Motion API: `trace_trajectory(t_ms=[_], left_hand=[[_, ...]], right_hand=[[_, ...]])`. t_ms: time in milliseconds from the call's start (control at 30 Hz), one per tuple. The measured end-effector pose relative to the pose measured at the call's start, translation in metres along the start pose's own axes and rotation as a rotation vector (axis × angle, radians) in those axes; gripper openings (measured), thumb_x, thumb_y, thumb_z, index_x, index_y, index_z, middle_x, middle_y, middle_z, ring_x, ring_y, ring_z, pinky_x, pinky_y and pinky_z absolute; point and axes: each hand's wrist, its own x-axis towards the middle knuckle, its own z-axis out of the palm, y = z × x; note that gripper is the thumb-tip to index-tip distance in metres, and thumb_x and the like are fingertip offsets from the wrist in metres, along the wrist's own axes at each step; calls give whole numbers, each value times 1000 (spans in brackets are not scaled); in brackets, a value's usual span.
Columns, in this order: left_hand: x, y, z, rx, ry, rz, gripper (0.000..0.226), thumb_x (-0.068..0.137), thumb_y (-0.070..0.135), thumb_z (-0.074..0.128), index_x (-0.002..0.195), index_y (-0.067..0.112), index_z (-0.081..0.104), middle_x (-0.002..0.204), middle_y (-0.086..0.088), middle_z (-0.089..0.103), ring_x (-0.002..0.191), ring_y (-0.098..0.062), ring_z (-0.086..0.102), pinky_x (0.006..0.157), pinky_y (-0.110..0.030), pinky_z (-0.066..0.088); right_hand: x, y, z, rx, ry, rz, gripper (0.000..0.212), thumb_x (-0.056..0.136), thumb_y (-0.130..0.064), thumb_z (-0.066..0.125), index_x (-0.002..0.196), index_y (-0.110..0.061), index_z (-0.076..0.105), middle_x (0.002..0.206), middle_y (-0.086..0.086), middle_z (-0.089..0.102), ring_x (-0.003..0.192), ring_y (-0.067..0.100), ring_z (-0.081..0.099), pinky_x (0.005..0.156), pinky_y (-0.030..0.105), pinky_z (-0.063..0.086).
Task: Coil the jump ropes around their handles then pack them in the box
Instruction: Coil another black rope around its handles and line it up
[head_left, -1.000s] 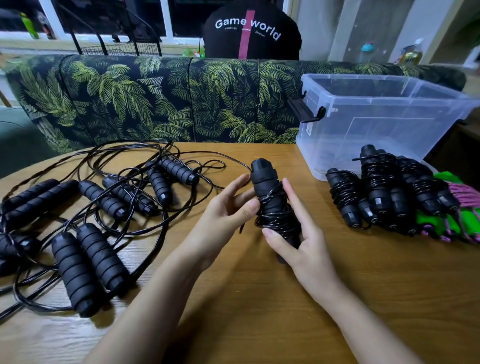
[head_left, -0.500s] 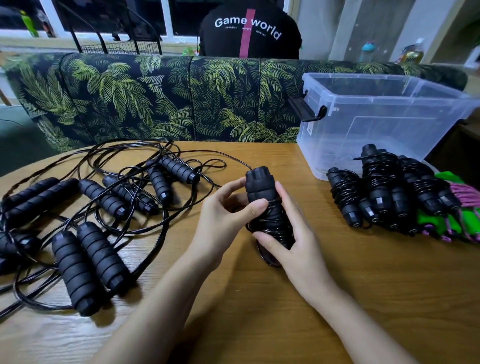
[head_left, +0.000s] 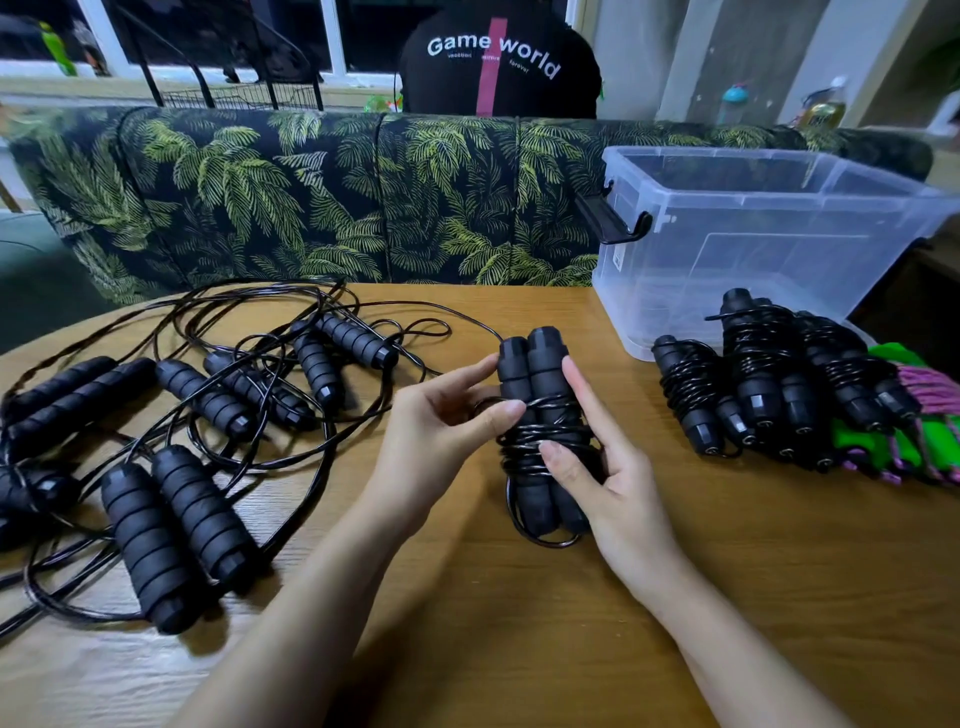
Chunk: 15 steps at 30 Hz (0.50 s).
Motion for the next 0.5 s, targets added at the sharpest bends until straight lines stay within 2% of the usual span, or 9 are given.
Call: trace_trajectory(t_ms=[67,133,200,267,367,400,500], left_hand=[[0,-4,0,63,-8,29,59,74,24,76,130,12,59,101,-2,76,100,-10,70,88,-26,55],[0,-9,-1,129,-43,52,48,79,26,78,121,16,57,107,-4,74,107,-13,68,90,-31,55],[1,-14,-2,267,-93,106,31,86,26,72,110,19,54,108,4,71,110,-6,65,90,-25,53],[1,-15,-1,391,-113,176,18,92,28,64,97,21,48,97,10,68,102,1,65,81,-15,48],[1,-14,-2,469,-41,231,23,95,35,54,81,19,44,69,15,61,69,2,58,64,-11,40],[2,-14,-2,437,-2,219,27,94,35,53,78,14,46,68,13,64,67,-3,60,64,-16,43],[5,-11,-2,141,50,64,52,90,41,53,87,-11,52,91,-13,73,87,-22,70,78,-35,57]], right_hand=[[0,0,0,10,33,10,61,92,-21,64,145,-38,39,144,-8,53,132,12,51,109,40,44],[1,-1,0,52,76,30,59,92,-21,63,143,-38,41,138,-9,59,126,10,56,104,34,48],[2,-2,-2,61,103,36,59,89,-21,61,143,-37,42,133,-14,62,122,7,58,101,27,49],[2,-3,-4,54,110,41,59,89,-20,60,142,-36,42,128,-20,64,119,4,60,97,22,49],[2,-4,-5,57,91,53,59,88,-17,60,142,-34,43,123,-23,65,117,1,61,93,18,49],[1,-5,-5,55,81,52,59,88,-17,61,142,-33,43,122,-24,65,116,0,61,91,16,48],[0,-9,-2,81,30,62,58,86,-14,61,139,-29,45,121,-26,65,113,-4,61,87,12,48]])
